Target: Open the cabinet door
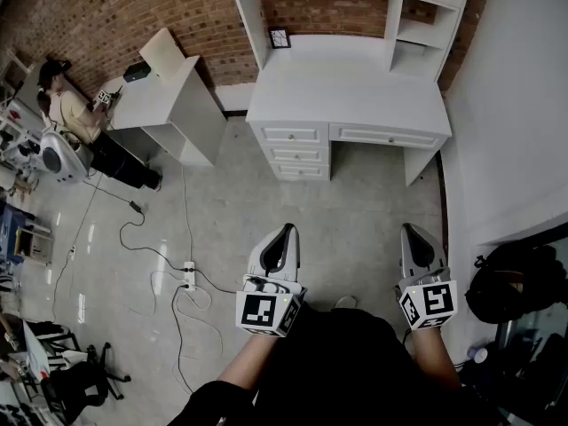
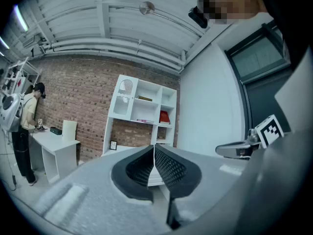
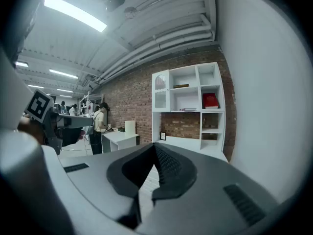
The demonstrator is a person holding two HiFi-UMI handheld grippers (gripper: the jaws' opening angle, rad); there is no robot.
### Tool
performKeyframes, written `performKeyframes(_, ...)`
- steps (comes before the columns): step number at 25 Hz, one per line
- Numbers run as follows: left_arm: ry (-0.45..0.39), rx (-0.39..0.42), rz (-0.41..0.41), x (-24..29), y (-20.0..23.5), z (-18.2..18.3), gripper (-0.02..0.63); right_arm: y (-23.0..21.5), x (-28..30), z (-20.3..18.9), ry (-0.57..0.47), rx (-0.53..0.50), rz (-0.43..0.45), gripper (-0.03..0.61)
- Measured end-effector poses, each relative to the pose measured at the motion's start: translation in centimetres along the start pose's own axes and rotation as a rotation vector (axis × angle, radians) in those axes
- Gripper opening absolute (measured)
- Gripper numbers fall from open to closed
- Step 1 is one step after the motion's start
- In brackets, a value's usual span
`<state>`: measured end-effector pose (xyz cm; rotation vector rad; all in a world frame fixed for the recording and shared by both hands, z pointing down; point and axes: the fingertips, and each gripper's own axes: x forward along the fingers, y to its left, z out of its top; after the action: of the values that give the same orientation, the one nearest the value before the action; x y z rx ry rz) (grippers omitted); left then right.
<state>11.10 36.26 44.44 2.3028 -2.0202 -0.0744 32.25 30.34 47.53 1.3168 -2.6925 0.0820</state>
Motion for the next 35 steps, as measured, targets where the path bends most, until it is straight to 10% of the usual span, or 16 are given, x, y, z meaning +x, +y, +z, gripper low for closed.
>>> performKeyframes(21, -0.006, -0.015, -0.015, -1.7, 6.8, 2.0, 0.028, 4.7, 3.8, 1.8, -0.033, 0.058, -0.004, 0.003)
performKeyframes(24, -0.003, -0.017, -0.021, -1.8, 8.3, 2.1, 0.149, 5.6, 4.5, 1.6, -0.013, 0.058, -0.012, 0.016)
performKeyframes(28, 0.002, 0.0, 0.004, -2.2, 10.7, 1.9, 0.271, 5.7, 4.7, 0.8, 0.018, 0.087, -0.073, 0.258)
performKeyframes(35, -0.022, -0.013, 0.064, -4.0, 15.6, 1.7, 0.336, 6.2, 4.6, -0.6, 0.064, 0.12, -0.181, 0.426)
